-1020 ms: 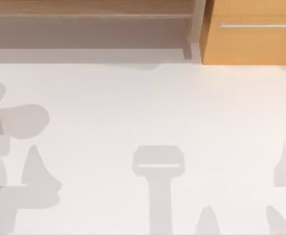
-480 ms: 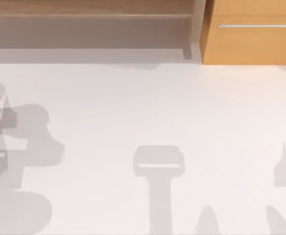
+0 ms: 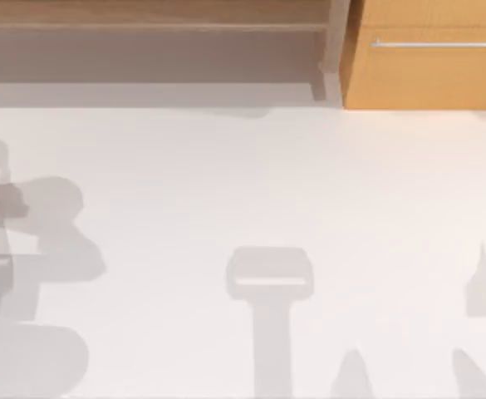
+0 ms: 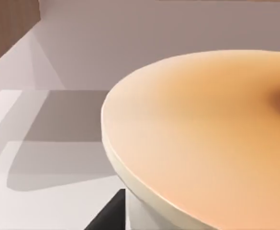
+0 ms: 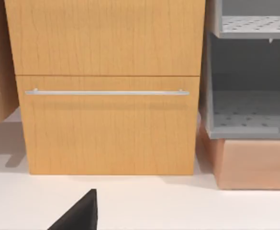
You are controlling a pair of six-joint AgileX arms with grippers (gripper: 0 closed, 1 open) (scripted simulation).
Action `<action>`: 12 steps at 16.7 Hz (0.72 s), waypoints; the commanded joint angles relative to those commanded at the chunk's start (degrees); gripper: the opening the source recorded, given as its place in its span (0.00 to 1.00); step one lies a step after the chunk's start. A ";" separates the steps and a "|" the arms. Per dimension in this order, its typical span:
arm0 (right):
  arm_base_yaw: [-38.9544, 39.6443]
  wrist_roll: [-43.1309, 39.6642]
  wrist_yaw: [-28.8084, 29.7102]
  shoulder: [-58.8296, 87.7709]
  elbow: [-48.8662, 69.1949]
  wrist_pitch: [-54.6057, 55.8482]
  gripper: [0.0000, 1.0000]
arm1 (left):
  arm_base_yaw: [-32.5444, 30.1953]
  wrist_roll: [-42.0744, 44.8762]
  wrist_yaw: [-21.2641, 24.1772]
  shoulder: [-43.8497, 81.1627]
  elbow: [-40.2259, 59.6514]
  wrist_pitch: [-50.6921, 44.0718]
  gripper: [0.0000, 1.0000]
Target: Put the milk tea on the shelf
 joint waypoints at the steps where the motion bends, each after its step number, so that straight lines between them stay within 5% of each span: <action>1: 0.00 0.00 0.00 0.00 0.00 0.00 1.00 | 0.00 0.00 0.00 0.00 0.00 0.00 0.55; 8: 0.00 0.00 0.00 0.00 0.00 0.00 1.00 | 0.00 0.00 0.00 0.00 0.00 0.00 0.02; 12: 0.00 0.00 0.00 0.00 0.00 0.00 1.00 | 0.00 0.00 0.00 0.00 0.00 0.00 0.00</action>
